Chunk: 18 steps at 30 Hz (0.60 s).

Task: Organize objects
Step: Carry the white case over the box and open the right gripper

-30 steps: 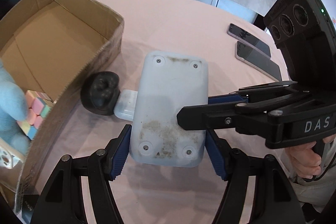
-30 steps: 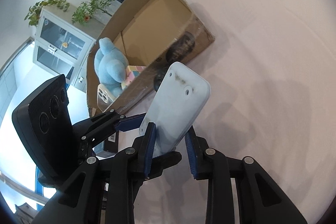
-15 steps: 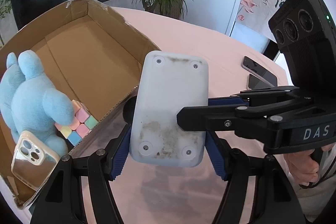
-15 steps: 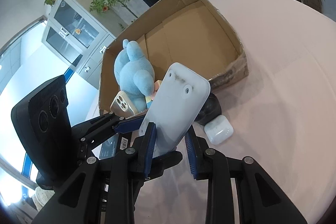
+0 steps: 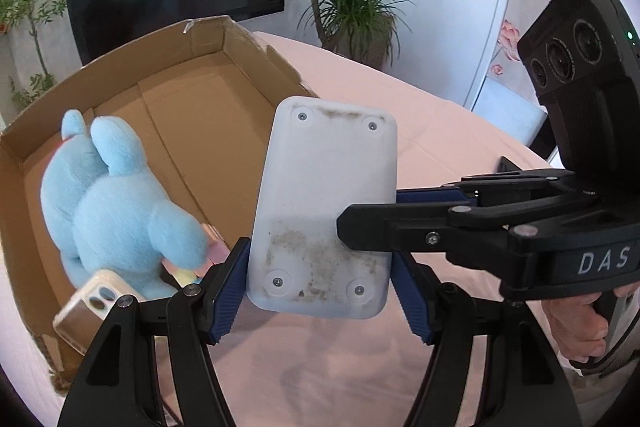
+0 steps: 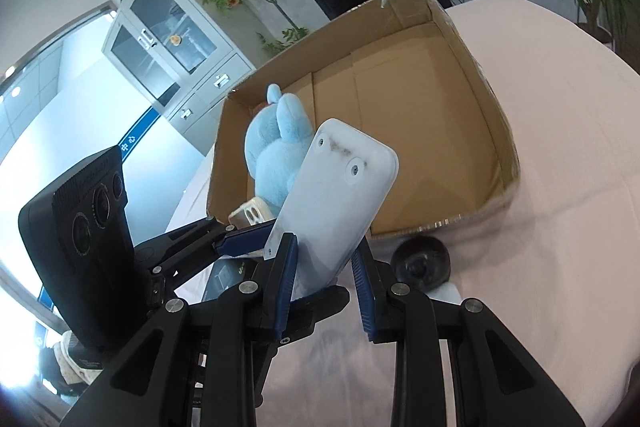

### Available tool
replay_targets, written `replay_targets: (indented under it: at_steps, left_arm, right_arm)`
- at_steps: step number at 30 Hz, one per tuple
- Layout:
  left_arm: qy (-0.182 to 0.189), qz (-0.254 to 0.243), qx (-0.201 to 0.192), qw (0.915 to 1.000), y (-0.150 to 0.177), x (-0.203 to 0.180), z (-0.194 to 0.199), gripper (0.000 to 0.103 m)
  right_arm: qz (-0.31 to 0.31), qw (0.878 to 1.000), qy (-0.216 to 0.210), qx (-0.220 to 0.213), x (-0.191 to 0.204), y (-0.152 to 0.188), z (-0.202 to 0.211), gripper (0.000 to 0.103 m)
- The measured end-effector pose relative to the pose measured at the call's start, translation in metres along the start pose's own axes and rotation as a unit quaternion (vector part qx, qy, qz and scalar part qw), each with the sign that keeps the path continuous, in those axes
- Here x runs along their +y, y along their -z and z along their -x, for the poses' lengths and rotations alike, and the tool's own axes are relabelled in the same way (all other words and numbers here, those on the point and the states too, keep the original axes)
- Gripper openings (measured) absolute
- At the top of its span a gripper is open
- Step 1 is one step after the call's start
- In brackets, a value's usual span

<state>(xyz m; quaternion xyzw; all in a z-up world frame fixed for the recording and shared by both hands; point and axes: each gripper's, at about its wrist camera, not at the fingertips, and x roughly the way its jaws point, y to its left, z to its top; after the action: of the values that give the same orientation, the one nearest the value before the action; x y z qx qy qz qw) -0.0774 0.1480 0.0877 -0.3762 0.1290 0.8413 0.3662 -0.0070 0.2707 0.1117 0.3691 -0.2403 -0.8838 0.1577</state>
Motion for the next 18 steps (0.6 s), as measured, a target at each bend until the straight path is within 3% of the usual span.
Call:
replay_targets:
  at_steps: [8, 12, 18]
  left_arm:
    - [-0.036, 0.008, 0.003, 0.9993, -0.033, 0.007, -0.018, 0.065]
    - [-0.049, 0.01, 0.023, 0.9985, -0.049, 0.013, -0.046, 0.065]
    - [-0.059, 0.028, 0.065, 0.9958, -0.048, 0.023, -0.095, 0.065]
  right_arm:
    - [-0.013, 0.999, -0.044, 0.01, -0.026, -0.046, -0.021, 0.025]
    - [-0.017, 0.999, -0.034, 0.026, -0.043, -0.064, -0.044, 0.024]
    - [-0.031, 0.998, -0.008, 0.053, -0.074, -0.076, -0.082, 0.024]
